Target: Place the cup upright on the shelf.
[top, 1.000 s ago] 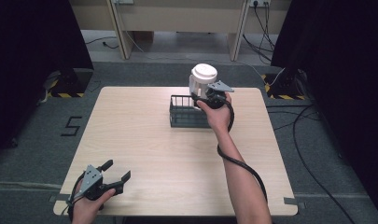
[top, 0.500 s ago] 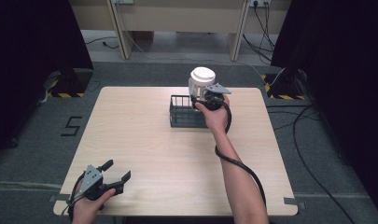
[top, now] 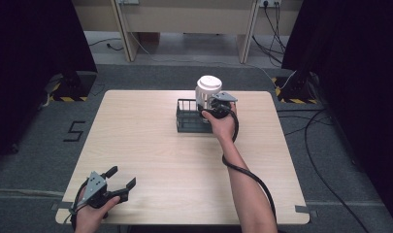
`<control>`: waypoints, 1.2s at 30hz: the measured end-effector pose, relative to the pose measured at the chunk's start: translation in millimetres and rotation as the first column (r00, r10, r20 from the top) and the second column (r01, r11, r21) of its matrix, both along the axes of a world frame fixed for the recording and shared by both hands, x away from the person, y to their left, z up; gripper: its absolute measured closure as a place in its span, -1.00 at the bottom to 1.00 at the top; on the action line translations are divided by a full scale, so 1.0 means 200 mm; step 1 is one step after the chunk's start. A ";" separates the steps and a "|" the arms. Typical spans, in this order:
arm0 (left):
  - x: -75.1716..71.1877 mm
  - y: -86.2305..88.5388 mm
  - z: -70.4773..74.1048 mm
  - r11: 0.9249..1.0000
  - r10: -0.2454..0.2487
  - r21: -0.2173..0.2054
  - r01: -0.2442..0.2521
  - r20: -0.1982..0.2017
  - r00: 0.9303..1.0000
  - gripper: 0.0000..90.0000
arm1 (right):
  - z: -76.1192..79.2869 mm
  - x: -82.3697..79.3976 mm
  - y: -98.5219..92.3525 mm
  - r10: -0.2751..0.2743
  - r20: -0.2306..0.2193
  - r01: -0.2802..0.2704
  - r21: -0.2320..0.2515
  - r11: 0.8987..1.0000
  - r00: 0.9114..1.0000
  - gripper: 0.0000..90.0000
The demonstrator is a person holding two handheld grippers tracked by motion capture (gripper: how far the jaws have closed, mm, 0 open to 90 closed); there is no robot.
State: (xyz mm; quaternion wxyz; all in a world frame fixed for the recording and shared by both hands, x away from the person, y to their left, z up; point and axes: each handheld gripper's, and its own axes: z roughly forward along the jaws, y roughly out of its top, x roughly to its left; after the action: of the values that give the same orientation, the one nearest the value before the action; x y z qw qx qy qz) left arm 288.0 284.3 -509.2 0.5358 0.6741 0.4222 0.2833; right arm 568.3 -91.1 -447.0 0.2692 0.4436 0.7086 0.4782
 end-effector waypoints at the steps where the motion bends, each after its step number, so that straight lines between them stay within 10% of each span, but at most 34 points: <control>1: 0.00 0.00 0.00 1.000 0.000 0.000 0.000 0.000 1.000 -0.67 | 0.00 0.00 0.00 0.000 0.000 0.000 0.000 1.000 1.000 -0.59; 18: 0.00 0.00 0.00 1.000 -0.001 0.002 0.001 0.000 1.000 -0.67 | 0.01 -0.02 0.01 0.014 -0.029 -0.016 -0.058 0.998 0.999 -0.62; 36: 0.00 0.00 0.00 1.000 0.002 0.003 -0.002 0.000 1.000 -0.67 | 0.04 -0.13 -0.06 0.027 -0.013 -0.027 0.004 1.000 1.000 -0.63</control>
State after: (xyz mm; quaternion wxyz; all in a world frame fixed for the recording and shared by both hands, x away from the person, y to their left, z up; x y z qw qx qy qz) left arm 288.3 283.8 -509.4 0.5344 0.6745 0.4224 0.2847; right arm 542.6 -104.0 -438.6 0.2572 0.4374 0.7156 0.4801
